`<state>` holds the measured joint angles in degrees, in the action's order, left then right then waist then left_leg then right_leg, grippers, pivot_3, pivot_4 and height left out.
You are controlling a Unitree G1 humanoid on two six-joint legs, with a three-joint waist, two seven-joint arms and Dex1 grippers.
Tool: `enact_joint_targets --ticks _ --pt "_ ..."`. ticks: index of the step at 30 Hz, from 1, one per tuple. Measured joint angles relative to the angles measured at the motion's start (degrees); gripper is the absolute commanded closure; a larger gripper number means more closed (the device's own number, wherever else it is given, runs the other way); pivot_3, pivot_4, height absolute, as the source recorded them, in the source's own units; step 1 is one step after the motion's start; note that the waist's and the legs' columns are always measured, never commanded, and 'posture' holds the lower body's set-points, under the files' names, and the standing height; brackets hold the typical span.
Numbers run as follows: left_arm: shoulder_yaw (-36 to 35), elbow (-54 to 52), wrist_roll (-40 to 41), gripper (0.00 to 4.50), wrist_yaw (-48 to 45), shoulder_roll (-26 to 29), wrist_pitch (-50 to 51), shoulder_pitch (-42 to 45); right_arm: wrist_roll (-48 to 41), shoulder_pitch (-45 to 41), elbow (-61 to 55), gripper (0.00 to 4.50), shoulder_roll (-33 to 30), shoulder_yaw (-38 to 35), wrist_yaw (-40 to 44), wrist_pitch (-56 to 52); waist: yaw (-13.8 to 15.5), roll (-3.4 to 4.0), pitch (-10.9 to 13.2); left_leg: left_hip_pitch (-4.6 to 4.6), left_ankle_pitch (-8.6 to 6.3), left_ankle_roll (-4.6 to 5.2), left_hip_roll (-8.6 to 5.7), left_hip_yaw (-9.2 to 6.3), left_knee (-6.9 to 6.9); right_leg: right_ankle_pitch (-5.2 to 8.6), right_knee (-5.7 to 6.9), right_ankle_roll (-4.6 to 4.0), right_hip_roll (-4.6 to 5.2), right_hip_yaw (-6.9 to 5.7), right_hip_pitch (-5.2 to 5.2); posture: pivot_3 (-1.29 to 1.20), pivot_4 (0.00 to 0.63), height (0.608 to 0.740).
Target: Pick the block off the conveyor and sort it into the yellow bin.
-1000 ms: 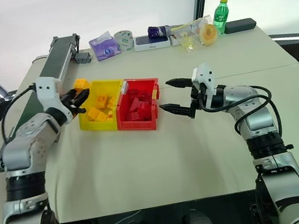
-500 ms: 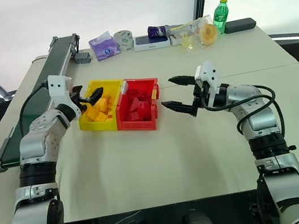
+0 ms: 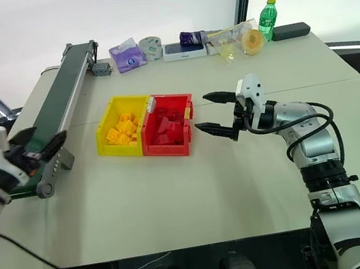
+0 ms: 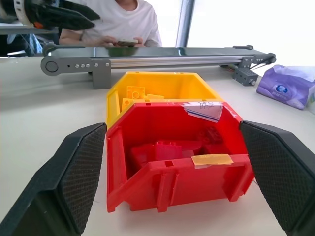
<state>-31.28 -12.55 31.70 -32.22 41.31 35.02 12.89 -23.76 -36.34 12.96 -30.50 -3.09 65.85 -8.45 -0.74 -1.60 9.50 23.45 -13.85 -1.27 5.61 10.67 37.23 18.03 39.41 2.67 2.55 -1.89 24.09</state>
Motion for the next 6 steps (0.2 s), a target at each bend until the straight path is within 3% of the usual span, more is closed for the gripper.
enact_joint_targets --ticks 6 --pt "-3.15 1.69 0.25 0.06 -2.36 1.13 -3.23 -2.76 -0.01 -2.37 2.14 0.00 0.06 -0.01 0.65 -0.19 -0.38 0.00 0.00 0.00 0.00 0.00 0.02 0.01 -0.04 0.00 0.00 -0.01 -0.01 0.00 0.03 0.00 0.150 0.740"
